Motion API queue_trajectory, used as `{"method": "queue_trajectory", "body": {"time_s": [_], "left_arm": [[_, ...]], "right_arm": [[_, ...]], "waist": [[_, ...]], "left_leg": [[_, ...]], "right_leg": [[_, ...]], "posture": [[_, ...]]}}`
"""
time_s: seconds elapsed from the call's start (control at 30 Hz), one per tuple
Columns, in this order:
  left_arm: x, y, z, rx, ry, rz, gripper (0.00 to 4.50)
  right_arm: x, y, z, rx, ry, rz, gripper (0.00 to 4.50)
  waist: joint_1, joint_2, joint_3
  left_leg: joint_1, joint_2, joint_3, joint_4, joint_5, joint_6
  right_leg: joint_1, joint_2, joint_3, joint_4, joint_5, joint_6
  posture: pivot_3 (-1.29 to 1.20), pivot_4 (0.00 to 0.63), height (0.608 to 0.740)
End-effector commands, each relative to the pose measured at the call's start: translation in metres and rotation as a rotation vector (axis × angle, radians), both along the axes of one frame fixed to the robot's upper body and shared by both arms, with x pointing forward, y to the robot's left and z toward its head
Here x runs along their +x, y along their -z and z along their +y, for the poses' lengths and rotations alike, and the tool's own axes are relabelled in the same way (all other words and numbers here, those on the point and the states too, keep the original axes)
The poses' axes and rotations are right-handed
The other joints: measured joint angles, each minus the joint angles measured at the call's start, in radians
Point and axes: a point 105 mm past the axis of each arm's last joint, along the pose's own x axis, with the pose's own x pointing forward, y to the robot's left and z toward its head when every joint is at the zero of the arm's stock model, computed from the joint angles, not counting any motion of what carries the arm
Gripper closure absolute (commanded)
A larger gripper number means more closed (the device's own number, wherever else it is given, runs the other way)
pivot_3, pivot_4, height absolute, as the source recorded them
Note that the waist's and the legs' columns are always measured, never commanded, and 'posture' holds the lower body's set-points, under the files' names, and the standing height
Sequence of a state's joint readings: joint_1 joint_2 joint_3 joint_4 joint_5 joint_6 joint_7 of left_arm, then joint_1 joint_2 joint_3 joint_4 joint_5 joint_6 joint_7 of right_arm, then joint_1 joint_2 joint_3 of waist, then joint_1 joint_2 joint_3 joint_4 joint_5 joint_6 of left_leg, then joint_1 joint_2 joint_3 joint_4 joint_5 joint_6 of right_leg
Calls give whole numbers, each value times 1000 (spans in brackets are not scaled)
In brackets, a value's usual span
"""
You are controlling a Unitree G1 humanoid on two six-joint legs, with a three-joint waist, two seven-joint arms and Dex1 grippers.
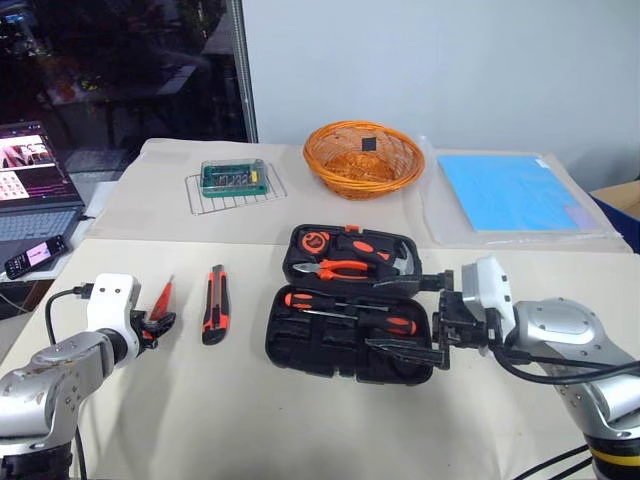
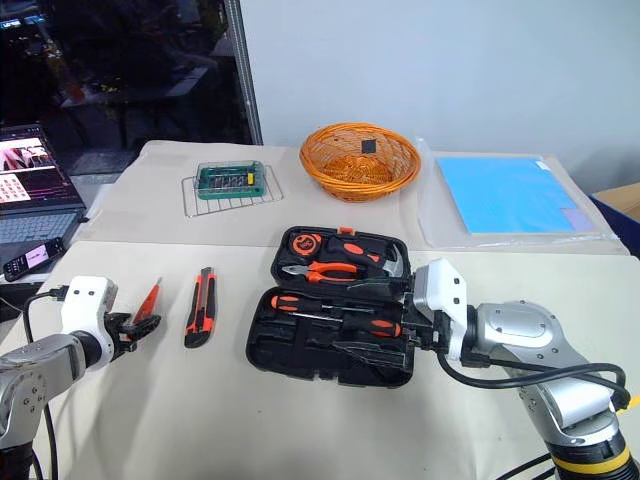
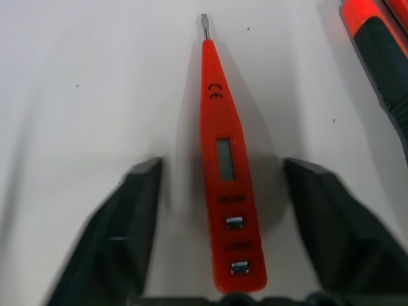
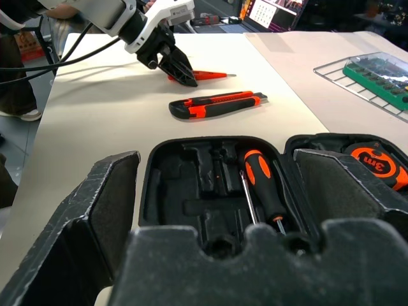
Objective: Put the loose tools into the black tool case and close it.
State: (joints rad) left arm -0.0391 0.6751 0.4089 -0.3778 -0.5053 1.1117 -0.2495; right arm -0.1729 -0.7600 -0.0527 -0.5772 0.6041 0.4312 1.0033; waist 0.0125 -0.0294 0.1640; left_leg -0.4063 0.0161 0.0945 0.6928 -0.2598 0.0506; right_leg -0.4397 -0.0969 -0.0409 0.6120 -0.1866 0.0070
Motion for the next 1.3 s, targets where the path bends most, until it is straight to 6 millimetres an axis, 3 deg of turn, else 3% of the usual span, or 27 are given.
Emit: {"method": "queue_trajectory", "body": {"time_s": [0.03, 0.07, 0.13, 0.23, 0.3, 0.43, 0.53, 0.6, 0.63, 0.7, 0.87, 0.97, 1.07, 1.13, 1.3], "left_arm": [[1, -23, -16, -36, 155, -136, 2901], [1, -36, -21, -48, 227, -197, 3200], [3, -59, -28, -88, 350, -275, 3200], [-3, -83, -63, -134, 677, -266, 3200], [-13, -86, -89, -105, 920, -195, 3200], [-5, -85, -135, 50, 1275, -161, 3200], [11, -86, -174, 70, 1426, -194, 3200], [29, -90, -181, 64, 1389, -220, 3200], [38, -93, -179, 41, 1342, -231, 3200], [57, -104, -168, -41, 1168, -273, 2682], [54, -96, -134, -153, 874, -269, 1154], [46, -86, -98, -115, 607, -269, 158], [29, -64, -56, -77, 349, -199, 58], [16, -51, -42, -97, 263, -152, 58], [-5, -32, -35, -55, 243, -64, 58]], "right_arm": [[-1, -12, -4, 16, 20, -97, 0], [-2, -12, -5, 19, 25, -102, 0], [-4, -11, -8, 23, 39, -107, 0], [-8, -13, -16, 31, 74, -111, 0], [-12, -13, -21, 23, 102, -113, 0], [-25, -10, -36, -17, 183, -100, 0], [-36, -8, -45, -59, 251, -90, 0], [-43, -7, -48, -87, 279, -90, 0], [-46, -7, -48, -87, 288, -90, 0], [-51, -9, -46, -74, 303, -90, 0], [-55, -10, -36, -30, 274, -87, 0], [-49, -15, -30, 0, 216, -96, 0], [-38, -17, -27, 1, 153, -102, 0], [-31, -17, -26, -1, 118, -104, 0], [-21, -21, -21, -10, 41, -112, 0]], "waist": [[0, 0, 0], [0, 0, 0], [2, -1, 0], [12, -1, 1], [15, 2, 1], [27, 6, 1], [39, 5, 1], [38, 4, 1], [31, 3, 1], [14, 3, 2], [-14, 2, 2], [-18, 0, 3], [-12, -3, 4], [-10, -3, 5], [12, -4, 5]], "left_leg": [[0, 0, 0, 0, 0, 0], [0, 0, 0, 0, 0, 0], [-2, 0, 0, 0, 0, 0], [-4, 0, -1, 0, 0, -1], [-6, 0, -1, 1, 0, -1], [-4, -3, 3, 1, -1, 2], [-4, -3, 4, 2, 1, 6], [-5, -2, 3, 3, 3, 10], [-4, -1, 4, 4, 3, 10], [-4, -1, 4, 3, 3, 11], [-1, 0, 3, 1, 3, 10], [-1, 0, 1, 2, 4, 10], [-1, 0, 0, 2, 4, 9], [1, 0, 0, 2, 4, 8], [0, 0, 0, 2, 2, 4]], "right_leg": [[0, -1, 0, 0, 0, 0], [0, -3, 0, 0, 0, 0], [-1, -4, 0, -1, 0, 0], [-3, -5, -3, 0, -1, -2], [-4, -4, -6, 0, -1, -2], [-1, -2, -3, -1, -2, 1], [0, 1, -2, -2, -2, 2], [1, 4, -2, -1, -4, 8], [0, 5, 0, -2, -4, 8], [0, 6, 2, -1, -4, 9], [0, 7, 3, 0, -2, 16], [1, 5, 3, 1, -2, 16], [2, 4, 2, 0, -1, 16], [2, 3, 3, -1, -3, 10], [1, 2, 1, 0, -3, 8]], "posture": [[0, 150, 740], [0, 150, 740], [0, 150, 740], [0, 150, 740], [0, 150, 740], [0, 150, 740], [0, 150, 740], [0, 150, 740], [0, 150, 740], [0, 150, 740], [0, 150, 740], [0, 150, 740], [0, 150, 740], [0, 150, 740], [0, 150, 740]]}}
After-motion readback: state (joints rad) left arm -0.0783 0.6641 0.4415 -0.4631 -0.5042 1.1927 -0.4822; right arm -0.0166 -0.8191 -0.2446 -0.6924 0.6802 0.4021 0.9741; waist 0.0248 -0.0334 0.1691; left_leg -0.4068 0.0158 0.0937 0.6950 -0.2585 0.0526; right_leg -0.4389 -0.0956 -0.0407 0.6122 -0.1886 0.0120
